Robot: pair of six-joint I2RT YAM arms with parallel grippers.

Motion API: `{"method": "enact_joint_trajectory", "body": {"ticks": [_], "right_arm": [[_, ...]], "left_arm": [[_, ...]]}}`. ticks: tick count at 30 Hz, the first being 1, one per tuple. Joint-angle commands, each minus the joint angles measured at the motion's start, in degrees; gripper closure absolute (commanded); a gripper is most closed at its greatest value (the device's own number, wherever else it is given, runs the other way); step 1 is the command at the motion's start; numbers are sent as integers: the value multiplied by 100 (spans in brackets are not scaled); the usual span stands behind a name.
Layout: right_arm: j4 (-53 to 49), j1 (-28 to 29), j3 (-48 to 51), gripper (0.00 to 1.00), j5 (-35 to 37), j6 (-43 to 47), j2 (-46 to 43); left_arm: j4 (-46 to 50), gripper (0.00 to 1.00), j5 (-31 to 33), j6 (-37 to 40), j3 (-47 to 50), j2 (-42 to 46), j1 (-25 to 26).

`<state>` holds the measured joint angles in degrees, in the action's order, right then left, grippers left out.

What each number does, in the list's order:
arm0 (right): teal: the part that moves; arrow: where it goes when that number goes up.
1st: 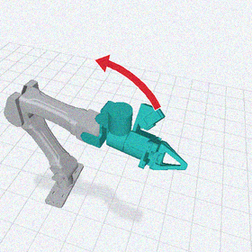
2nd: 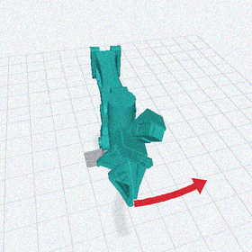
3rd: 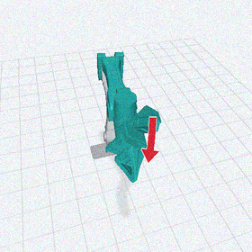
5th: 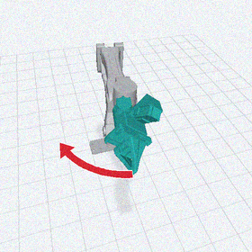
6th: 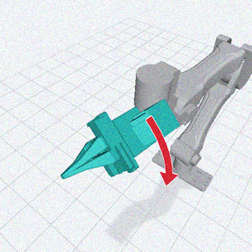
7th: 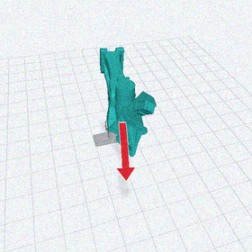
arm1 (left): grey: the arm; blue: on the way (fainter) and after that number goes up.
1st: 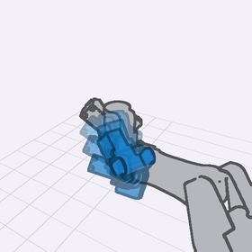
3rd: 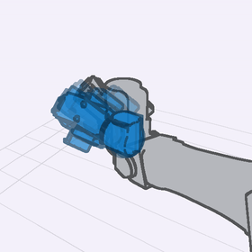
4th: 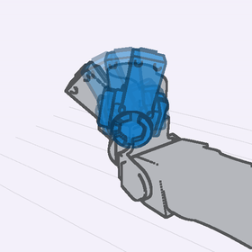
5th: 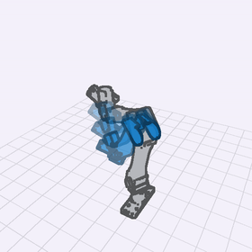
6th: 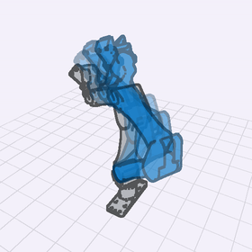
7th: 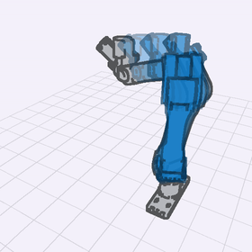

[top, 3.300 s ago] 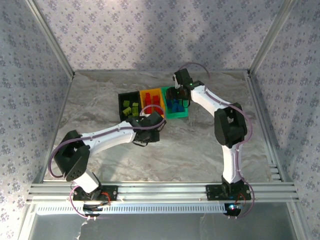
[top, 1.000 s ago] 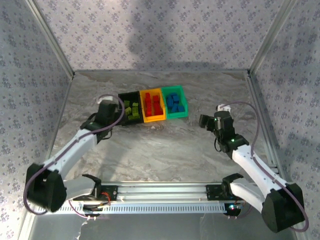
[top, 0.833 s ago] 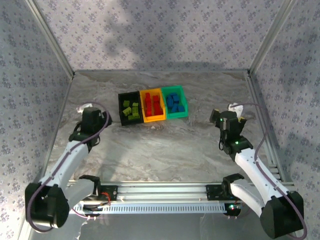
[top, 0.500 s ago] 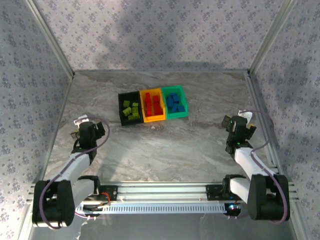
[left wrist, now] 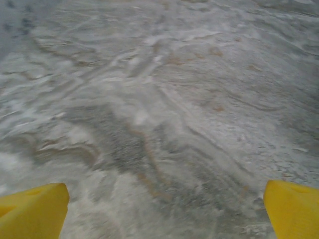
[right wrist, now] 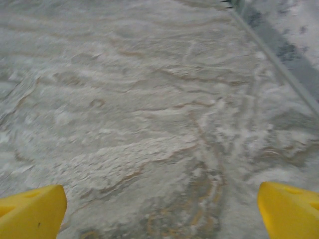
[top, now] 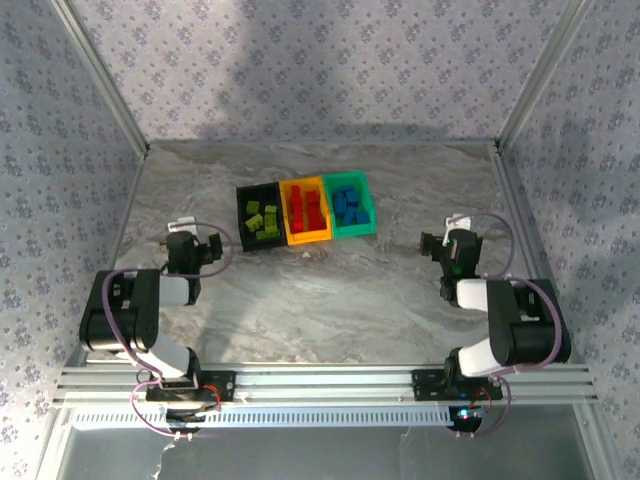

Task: Sort the legos into containers by color
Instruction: Reset both arms

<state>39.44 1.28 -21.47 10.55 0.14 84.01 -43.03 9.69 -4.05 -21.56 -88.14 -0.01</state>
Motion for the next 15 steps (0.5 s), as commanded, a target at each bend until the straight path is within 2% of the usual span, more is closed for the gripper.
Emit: {"method": "enact_joint_trajectory", "body": {"ticks": [1,4,15], "right_arm": [[-179,-311,-450,0,-824,121,150],[333,-314,-208,0,-953,173,266],[363,-313,-176,0,-935,176,269]], "left_arm": [[-315,0,-667,296,-226,27,-40],[-343,0,-663,288,-211,25,-51],[-338,0,-668,288,-223,21,-49]]}}
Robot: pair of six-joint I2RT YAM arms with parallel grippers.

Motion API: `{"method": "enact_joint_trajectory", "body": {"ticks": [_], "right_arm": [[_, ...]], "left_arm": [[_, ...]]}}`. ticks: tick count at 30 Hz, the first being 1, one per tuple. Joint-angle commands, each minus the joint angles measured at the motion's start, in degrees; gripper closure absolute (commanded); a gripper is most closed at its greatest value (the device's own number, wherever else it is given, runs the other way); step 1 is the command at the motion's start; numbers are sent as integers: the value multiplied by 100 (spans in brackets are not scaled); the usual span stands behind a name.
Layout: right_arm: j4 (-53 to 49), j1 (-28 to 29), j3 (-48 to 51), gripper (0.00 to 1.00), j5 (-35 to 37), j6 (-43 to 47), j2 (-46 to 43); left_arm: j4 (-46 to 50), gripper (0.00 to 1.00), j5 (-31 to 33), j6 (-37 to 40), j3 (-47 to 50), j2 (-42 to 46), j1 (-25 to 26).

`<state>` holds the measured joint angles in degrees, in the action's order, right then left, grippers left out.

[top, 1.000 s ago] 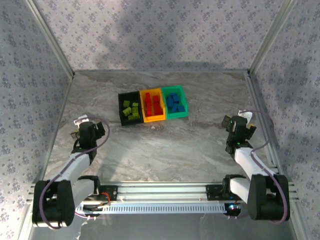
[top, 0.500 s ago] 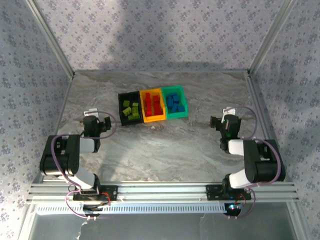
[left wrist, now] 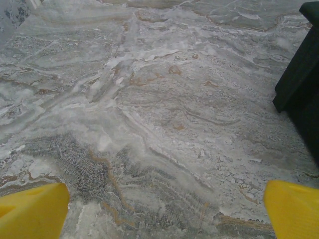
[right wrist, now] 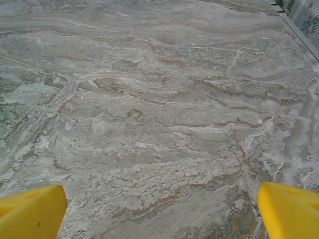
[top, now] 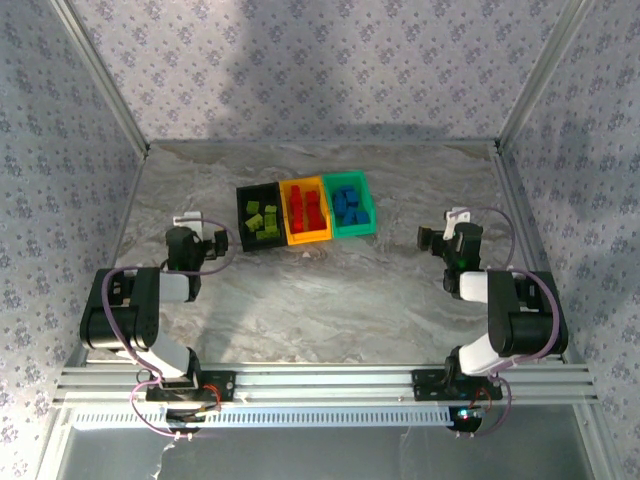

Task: Sort the legos into containers by color
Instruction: Reset both arms

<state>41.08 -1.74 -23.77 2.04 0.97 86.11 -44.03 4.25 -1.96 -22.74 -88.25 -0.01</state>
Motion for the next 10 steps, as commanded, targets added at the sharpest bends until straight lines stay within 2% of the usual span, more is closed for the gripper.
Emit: {"method": "enact_joint_trajectory", "body": {"ticks": [1,10], "right_arm": [[199,-11,44,0,-81,91,57],[190,-19,47,0,-90,92,63]], "left_arm": [[-238,0,-126,79,-108,29,-46],[-238,0,-126,73,-107,32,-51]]}}
